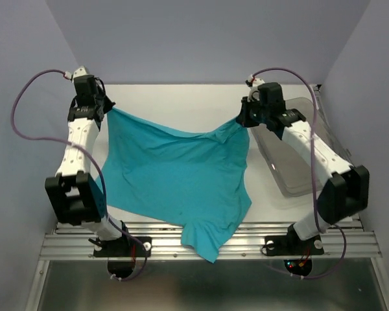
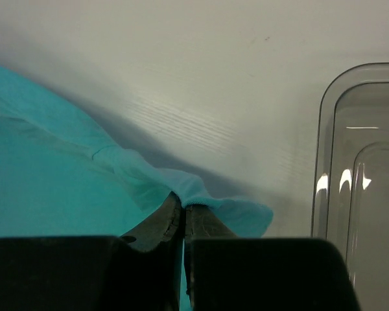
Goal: Roll the t-shirts
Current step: Flatten out the T-shirt at the center of the board, then fold the T-shirt at the center of the board.
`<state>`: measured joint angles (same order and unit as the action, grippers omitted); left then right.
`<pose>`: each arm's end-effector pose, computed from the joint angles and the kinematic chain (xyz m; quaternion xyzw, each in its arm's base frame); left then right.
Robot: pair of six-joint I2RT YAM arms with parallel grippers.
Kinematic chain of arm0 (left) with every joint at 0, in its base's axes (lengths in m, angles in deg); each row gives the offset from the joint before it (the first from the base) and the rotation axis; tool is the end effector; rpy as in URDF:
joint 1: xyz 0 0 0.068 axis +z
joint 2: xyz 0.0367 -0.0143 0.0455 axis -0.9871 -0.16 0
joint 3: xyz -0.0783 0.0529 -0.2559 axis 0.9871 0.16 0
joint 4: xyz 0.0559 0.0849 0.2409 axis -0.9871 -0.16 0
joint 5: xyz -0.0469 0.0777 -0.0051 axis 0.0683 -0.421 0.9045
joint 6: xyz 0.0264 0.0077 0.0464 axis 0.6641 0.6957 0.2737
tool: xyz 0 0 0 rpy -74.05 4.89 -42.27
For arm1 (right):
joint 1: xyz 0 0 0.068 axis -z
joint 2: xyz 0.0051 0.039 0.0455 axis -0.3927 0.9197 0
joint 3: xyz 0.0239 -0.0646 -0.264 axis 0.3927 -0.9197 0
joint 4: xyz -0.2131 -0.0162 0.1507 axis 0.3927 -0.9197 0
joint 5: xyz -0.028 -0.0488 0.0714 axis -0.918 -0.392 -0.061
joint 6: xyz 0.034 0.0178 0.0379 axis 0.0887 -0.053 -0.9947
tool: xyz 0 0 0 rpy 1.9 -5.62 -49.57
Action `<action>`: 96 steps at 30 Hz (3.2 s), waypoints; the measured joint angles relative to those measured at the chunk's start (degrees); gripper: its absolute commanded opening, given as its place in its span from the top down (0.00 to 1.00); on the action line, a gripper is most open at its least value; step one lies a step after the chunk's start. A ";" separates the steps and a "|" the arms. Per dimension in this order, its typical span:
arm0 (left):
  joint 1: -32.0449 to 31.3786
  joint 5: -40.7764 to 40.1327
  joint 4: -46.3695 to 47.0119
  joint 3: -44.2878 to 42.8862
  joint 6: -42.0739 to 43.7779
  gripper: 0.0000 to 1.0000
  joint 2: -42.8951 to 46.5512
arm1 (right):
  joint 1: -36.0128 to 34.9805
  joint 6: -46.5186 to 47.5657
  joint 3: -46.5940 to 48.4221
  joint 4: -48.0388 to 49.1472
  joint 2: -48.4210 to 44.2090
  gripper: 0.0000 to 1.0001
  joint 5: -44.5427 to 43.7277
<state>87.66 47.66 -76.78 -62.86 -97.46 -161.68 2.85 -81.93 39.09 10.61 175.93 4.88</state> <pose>0.3502 0.0437 0.3748 -0.2185 0.7937 -0.0588 0.5646 0.3235 0.1259 0.3465 -0.1225 0.8669 0.1941 0.4425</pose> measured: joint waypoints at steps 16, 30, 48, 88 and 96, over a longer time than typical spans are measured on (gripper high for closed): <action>0.00 -2.36 -3.43 -39.56 2.43 1.00 -43.34 | 0.57 1.05 23.69 6.58 33.14 0.99 -12.61; 0.74 -0.20 -5.35 -50.80 3.15 1.00 -52.65 | 1.95 -0.44 30.67 7.08 37.81 0.99 -13.22; 1.01 -0.04 -5.44 -49.77 4.59 1.00 -52.83 | 1.95 -14.10 13.81 4.28 24.28 0.99 -5.92; 1.46 -1.05 -6.19 -49.53 5.31 1.00 -53.16 | -7.26 -28.22 -12.20 10.05 9.33 0.99 -2.51; 1.55 -2.21 -7.74 -47.71 5.46 1.00 -53.16 | -9.57 -32.44 -18.27 14.47 8.26 0.99 -4.81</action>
<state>89.22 45.45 -84.52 -110.58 -92.00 -214.83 -6.72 -114.36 20.82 25.08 184.19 0.07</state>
